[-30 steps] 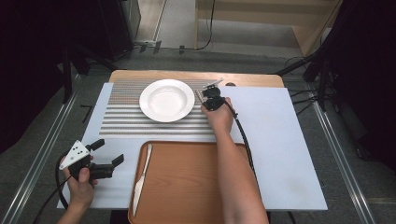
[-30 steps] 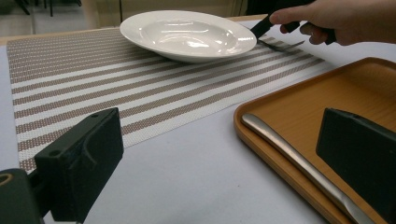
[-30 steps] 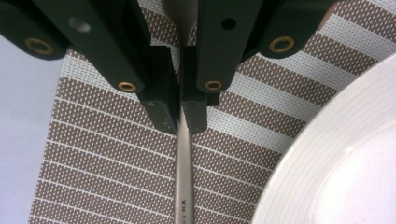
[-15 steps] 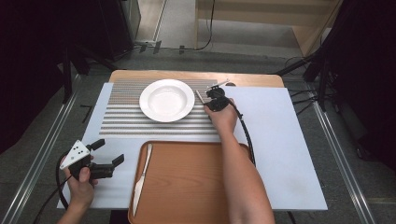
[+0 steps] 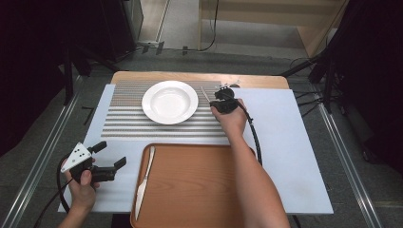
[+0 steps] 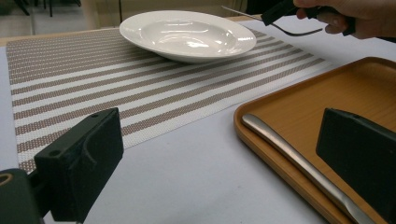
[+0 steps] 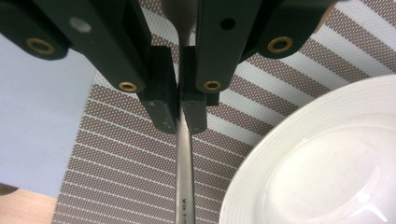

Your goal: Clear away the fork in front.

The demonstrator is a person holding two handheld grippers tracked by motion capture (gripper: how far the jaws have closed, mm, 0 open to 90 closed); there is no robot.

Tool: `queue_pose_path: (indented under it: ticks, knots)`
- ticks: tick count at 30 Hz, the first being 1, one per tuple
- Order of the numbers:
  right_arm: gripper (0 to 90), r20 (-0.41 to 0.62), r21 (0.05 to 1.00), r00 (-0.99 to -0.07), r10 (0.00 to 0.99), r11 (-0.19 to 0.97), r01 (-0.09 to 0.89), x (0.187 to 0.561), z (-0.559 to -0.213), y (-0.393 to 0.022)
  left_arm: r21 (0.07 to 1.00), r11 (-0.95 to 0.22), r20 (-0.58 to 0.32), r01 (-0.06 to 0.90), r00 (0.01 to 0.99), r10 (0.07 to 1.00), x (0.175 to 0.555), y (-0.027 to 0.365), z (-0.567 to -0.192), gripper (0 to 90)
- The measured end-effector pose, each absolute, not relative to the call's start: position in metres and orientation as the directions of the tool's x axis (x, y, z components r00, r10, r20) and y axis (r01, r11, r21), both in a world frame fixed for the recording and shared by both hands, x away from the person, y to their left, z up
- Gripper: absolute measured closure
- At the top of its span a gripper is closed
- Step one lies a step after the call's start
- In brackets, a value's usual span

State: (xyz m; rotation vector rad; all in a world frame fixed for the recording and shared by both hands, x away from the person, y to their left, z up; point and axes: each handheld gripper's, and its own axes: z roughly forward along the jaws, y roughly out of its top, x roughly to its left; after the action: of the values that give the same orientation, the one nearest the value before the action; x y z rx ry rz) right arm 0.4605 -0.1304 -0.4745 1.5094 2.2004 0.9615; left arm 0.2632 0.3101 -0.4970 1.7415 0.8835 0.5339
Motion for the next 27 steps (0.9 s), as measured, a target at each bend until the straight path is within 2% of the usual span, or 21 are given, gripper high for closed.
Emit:
queue_pose_path:
  ticks: [20,27]
  knots:
    - [84.1,0.15,0.784,-0.455,0.877,0.175,0.595,0.404,-0.457,-0.161,0.938,-0.143,-0.092,0.317,0.622,0.777,0.263,0.312,-0.489,0.5]
    - [84.0,0.159,0.807,-0.468,0.87,0.158,0.569,0.382,-0.455,-0.17,0.944,-0.15,-0.08,0.293,0.647,0.758,0.261,0.299,-0.475,0.5]
